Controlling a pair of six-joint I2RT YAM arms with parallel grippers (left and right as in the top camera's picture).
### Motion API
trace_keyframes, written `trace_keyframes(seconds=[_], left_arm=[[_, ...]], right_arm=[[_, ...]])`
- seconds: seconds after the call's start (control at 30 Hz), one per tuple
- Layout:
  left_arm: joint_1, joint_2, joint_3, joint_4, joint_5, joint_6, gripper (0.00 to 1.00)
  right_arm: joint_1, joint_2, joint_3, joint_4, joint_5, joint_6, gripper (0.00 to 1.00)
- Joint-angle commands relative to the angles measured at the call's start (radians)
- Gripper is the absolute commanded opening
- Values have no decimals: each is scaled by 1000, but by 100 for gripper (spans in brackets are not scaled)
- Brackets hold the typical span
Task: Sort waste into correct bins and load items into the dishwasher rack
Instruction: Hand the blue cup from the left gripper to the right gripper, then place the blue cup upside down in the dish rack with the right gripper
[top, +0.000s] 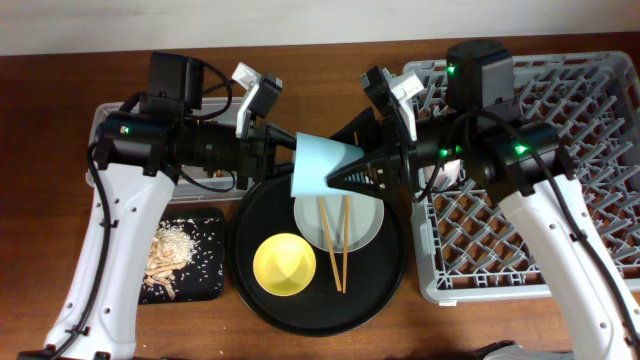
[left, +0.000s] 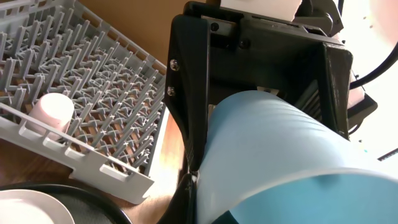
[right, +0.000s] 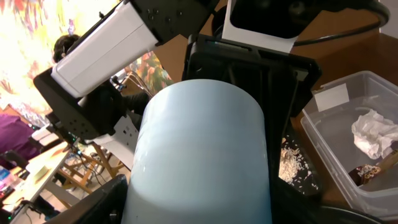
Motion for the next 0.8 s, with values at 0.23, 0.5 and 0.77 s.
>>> trace_keyframes(seconds=[0.23,0.5,0.77], left_arm=[[-6,-16,3,5,12,16,0],[-6,-16,3,7,11,16,0],[27,-16,3,7,-131,15,19]], right_arm=[[8,5,8,-46,-4,-2,73],[8,5,8,-68,-2,-2,64],[7,5,8,-108,211,-2,63]])
